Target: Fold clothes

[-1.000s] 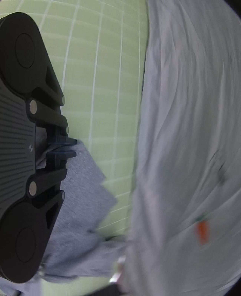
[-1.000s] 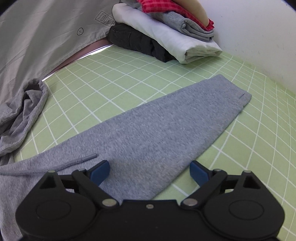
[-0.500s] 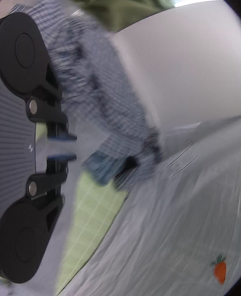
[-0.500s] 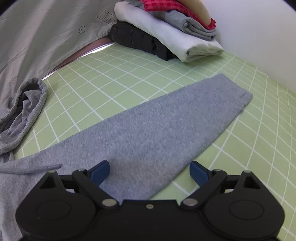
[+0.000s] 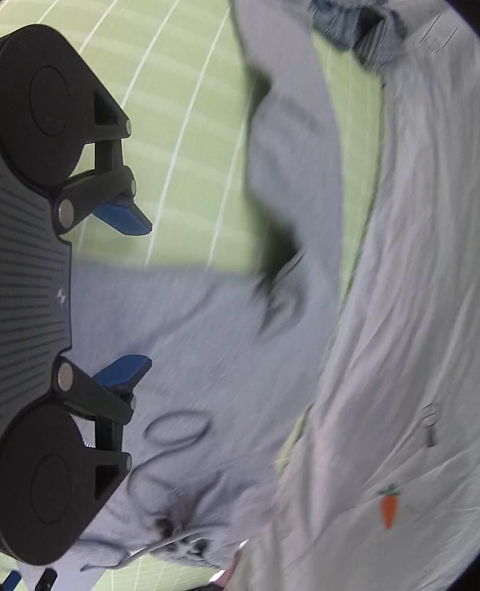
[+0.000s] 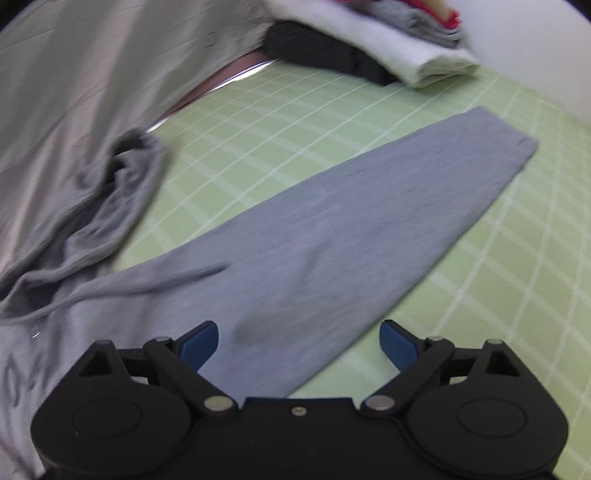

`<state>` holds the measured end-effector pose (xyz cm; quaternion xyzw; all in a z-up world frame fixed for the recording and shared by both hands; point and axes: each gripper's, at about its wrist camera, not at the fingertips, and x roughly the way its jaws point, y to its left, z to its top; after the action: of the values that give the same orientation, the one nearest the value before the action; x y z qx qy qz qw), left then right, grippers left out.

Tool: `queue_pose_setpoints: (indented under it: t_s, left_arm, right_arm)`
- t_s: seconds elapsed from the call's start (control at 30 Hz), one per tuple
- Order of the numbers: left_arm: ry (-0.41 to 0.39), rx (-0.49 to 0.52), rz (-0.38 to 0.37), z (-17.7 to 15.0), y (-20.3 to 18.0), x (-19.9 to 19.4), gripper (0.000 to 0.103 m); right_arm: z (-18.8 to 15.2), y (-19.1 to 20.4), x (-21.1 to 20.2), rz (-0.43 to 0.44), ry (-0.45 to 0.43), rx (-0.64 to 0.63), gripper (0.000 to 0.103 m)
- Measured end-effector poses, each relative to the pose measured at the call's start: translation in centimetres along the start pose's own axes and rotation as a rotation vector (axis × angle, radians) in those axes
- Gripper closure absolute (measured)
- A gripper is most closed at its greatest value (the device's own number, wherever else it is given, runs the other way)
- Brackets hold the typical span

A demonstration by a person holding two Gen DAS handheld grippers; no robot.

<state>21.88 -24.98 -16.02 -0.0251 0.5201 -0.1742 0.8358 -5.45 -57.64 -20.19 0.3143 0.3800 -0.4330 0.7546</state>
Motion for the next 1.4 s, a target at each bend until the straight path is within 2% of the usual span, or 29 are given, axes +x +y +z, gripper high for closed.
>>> queue_pose_setpoints:
  t_s: [0.03, 0.07, 0.1, 0.13, 0.17, 0.2, 0.27, 0.3, 0.37, 0.6, 0.77, 0.93, 1.0, 1.13, 1.2, 1.3, 1.4]
  left_arm:
    - [0.01, -0.005, -0.004, -0.3, -0.2, 0.3, 0.049]
    - [0.007, -0.007, 0.016, -0.8, -0.6, 0.2, 0.058]
    - [-0.004, 0.001, 0.048, -1.1, -1.0, 0.1, 0.08]
    - [-0.01, 0.012, 0.045, -1.3, -1.0, -0.2, 0.091]
    - [-0.009, 0.005, 0.032, -1.6, -0.7, -0.5, 0.092]
    - [-0.005, -0.011, 0.026, -1.8, -0.3, -0.9, 0.093]
    - [-0.001, -0.029, 0.037, -2.5, 0.5, -1.8, 0.094]
    - [0.0, -0.037, 0.045, -2.9, 0.9, -2.2, 0.094]
    - [0.008, -0.047, 0.061, -4.6, 2.0, -3.7, 0.094]
    - [0.068, -0.143, 0.099, -14.0, 7.4, -10.1, 0.094]
    - [0.053, -0.167, 0.132, -15.7, 7.5, -12.3, 0.091]
    - [0.038, -0.191, 0.165, -17.4, 7.5, -14.5, 0.081]
    - [0.033, -0.172, 0.159, -16.6, 7.0, -14.1, 0.08]
    - [0.023, -0.12, 0.136, -14.2, 5.7, -12.7, 0.066]
    - [0.018, -0.094, 0.125, -13.0, 5.0, -12.1, 0.063]
    - [0.01, -0.055, 0.108, -11.1, 4.0, -11.1, 0.057]
    - [0.003, -0.017, 0.091, -9.3, 3.0, -10.1, 0.049]
  right_arm:
    - [-0.2, 0.5, -0.1, 0.019, 0.008, -0.011, 0.007]
    - [-0.5, 1.1, -0.2, 0.027, 0.014, -0.041, 0.008]
    - [-0.8, 1.7, -0.2, 0.024, 0.017, -0.08, 0.01]
    - [-1.2, 2.3, -0.4, 0.012, 0.011, -0.131, 0.019]
    - [-1.6, 2.9, -0.6, -0.003, 0.001, -0.187, 0.033]
    - [-1.9, 3.0, -0.8, 0.014, -0.017, -0.235, 0.043]
    - [-2.2, 2.9, -1.3, 0.052, -0.044, -0.305, 0.08]
    - [-2.2, 2.5, -1.5, 0.062, -0.041, -0.312, 0.088]
    - [-2.1, 1.6, -1.8, 0.079, -0.037, -0.309, 0.094]
    - [-3.2, -2.6, -3.0, 0.077, -0.053, -0.277, 0.095]
    - [-4.0, -4.2, -3.8, 0.104, -0.028, -0.268, 0.095]
    - [-3.1, -4.7, -3.4, 0.137, 0.018, -0.214, 0.092]
    - [-2.6, -4.9, -3.2, 0.15, 0.036, -0.181, 0.092]
    - [-1.9, -5.0, -2.9, 0.161, 0.051, -0.131, 0.092]
    - [-1.2, -5.0, -2.5, 0.16, 0.063, -0.086, 0.092]
    - [-0.1, -5.7, -1.9, 0.163, 0.084, 0.039, 0.091]
    - [0.9, -6.5, -1.3, 0.173, 0.091, 0.171, 0.084]
